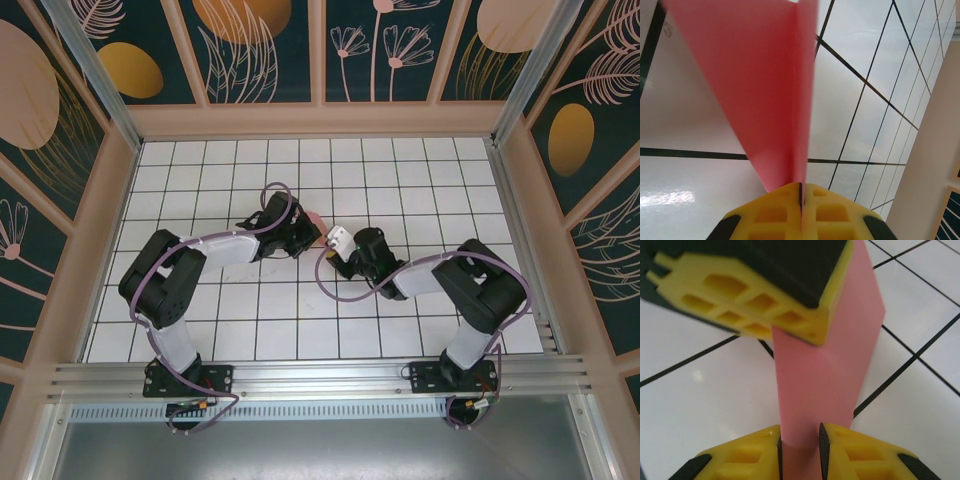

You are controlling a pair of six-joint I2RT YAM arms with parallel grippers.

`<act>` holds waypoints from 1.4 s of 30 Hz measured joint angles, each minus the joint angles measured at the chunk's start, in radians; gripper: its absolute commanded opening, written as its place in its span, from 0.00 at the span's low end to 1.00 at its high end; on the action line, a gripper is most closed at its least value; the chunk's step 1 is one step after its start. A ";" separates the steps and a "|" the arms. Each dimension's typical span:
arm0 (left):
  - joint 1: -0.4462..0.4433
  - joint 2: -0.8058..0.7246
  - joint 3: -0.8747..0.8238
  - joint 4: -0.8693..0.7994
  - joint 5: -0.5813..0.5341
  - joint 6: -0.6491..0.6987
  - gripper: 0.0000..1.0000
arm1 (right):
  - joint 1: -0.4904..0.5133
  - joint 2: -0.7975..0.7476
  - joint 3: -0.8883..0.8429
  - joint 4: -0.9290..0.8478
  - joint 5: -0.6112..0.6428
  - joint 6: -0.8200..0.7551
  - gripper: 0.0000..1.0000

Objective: Fold a paper plane with a square sheet of paper (pick it up from the middle)
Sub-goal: Fold the wing for the fifth time at the center of the table.

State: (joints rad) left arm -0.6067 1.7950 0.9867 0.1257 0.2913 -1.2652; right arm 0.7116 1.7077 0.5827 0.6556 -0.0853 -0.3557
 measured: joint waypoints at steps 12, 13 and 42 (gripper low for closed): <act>0.000 0.000 -0.028 0.005 0.000 -0.012 0.08 | 0.012 0.042 0.028 0.038 -0.001 0.003 0.22; 0.000 0.000 -0.028 0.005 0.000 -0.012 0.11 | 0.012 0.043 0.028 0.040 -0.007 0.002 0.20; 0.082 -0.311 -0.276 0.066 -0.110 0.148 0.59 | -0.069 0.058 0.159 -0.208 -0.323 0.259 0.00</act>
State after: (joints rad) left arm -0.5251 1.4841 0.7109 0.1921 0.1814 -1.1168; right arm 0.6422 1.7657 0.7422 0.4480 -0.4084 -0.0963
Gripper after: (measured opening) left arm 0.585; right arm 0.060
